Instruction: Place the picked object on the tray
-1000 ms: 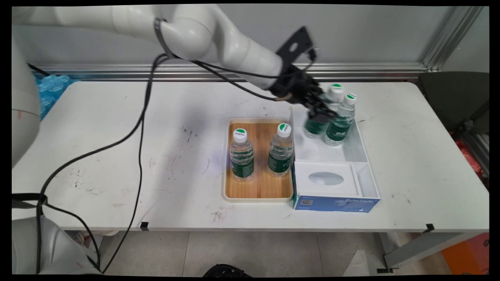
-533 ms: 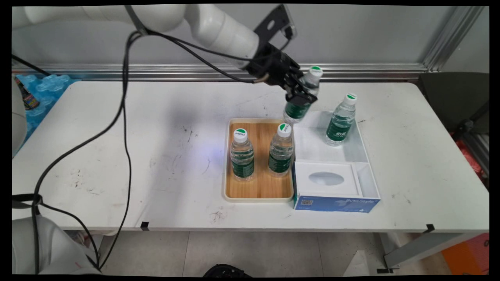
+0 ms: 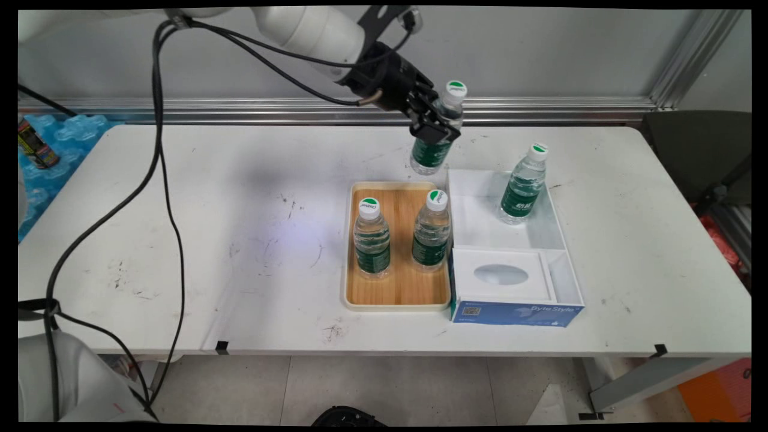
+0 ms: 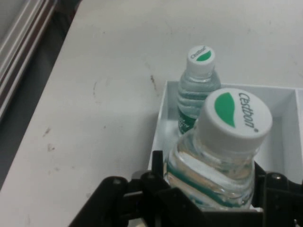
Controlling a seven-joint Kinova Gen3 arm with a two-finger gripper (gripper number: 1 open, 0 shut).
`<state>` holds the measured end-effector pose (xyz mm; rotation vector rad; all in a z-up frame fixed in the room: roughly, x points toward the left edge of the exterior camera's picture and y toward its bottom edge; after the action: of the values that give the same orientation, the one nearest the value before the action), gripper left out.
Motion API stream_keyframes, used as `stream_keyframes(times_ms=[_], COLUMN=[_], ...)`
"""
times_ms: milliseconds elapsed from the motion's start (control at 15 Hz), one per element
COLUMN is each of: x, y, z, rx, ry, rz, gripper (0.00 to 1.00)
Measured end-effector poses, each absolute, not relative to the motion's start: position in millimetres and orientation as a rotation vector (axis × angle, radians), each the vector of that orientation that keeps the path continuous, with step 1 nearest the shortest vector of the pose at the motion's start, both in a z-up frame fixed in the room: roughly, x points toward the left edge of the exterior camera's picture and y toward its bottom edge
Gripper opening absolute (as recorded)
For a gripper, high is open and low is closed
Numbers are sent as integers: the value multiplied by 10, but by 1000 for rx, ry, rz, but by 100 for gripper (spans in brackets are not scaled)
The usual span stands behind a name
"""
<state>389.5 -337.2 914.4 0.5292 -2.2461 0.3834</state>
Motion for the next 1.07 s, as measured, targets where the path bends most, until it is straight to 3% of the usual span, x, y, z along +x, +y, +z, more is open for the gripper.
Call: stream_keyframes(times_ms=[1067], x=[4371], y=[-3277], z=[8898], rx=[680], ry=[-2190], rz=[306], gripper=[0])
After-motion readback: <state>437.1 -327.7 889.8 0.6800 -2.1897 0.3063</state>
